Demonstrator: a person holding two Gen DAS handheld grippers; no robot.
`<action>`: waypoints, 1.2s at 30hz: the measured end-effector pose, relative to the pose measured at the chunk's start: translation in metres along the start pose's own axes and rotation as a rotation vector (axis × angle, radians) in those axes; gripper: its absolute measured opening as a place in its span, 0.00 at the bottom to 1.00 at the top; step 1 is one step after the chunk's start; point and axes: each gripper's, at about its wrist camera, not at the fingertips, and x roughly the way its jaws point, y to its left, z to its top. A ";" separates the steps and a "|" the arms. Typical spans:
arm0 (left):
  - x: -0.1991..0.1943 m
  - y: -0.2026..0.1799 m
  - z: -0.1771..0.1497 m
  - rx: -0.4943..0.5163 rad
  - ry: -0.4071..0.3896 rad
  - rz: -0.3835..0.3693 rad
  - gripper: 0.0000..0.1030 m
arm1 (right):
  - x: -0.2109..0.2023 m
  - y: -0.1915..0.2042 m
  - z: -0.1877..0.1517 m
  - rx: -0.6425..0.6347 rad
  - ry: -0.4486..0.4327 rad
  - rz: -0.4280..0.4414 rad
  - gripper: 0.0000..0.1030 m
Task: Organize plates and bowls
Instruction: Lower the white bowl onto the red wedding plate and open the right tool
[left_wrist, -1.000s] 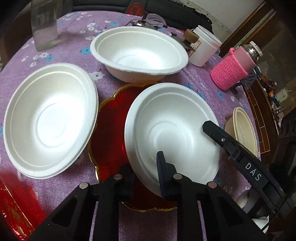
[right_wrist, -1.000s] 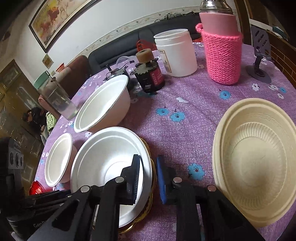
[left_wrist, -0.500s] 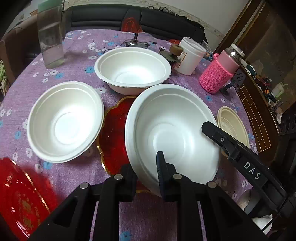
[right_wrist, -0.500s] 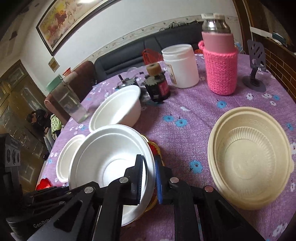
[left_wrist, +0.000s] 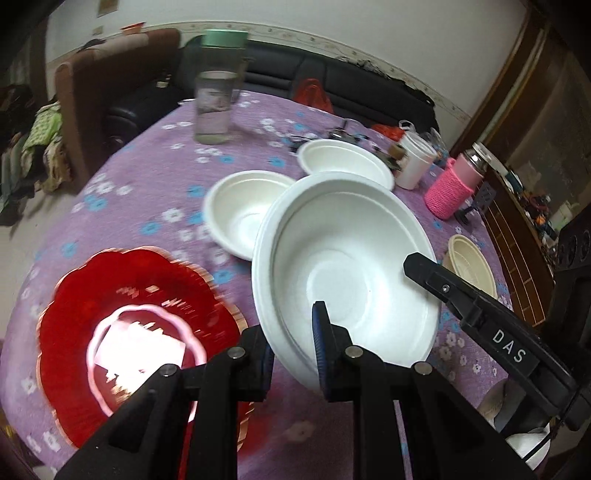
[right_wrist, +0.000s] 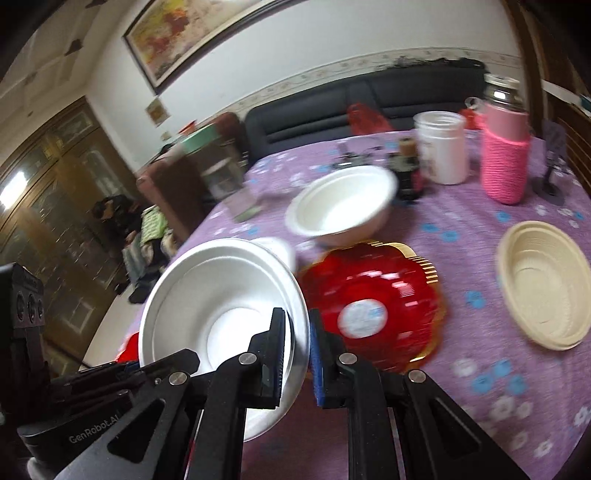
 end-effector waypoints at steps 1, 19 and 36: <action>-0.008 0.014 -0.004 -0.021 -0.008 0.009 0.18 | 0.003 0.013 -0.003 -0.018 0.007 0.013 0.14; -0.006 0.137 -0.044 -0.252 0.049 0.124 0.18 | 0.098 0.110 -0.066 -0.154 0.215 0.039 0.14; -0.041 0.150 -0.048 -0.282 -0.069 0.136 0.53 | 0.089 0.117 -0.070 -0.159 0.166 0.077 0.21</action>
